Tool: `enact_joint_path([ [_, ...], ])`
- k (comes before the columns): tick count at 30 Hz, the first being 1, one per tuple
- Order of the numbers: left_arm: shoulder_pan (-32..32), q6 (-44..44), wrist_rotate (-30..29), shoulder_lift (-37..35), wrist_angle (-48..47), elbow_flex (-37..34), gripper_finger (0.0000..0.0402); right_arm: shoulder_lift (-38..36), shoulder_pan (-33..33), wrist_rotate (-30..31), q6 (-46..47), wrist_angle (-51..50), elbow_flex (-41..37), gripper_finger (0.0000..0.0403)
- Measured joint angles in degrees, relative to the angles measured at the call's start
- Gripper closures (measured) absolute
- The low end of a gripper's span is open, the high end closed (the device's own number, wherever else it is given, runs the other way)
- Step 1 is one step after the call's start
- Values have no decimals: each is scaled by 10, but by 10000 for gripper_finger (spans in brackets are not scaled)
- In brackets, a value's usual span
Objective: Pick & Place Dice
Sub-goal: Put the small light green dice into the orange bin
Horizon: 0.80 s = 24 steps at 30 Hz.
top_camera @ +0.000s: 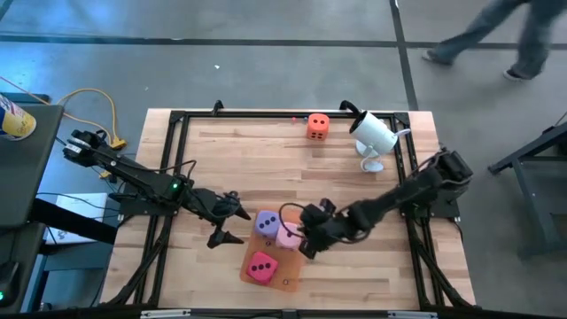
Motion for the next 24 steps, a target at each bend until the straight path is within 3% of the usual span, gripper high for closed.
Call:
enact_joint_path([
  [3, 0, 0, 0, 0, 11, 0, 2, 20, -20, -34, -15, -7, 0, 377],
  [16, 0, 0, 0, 0, 46, 0, 2, 39, -35, -27, -6, -55, 0, 374],
  [24, 0, 1, 0, 0, 53, 0, 2, 39, -35, -45, 4, -50, 0, 307],
])
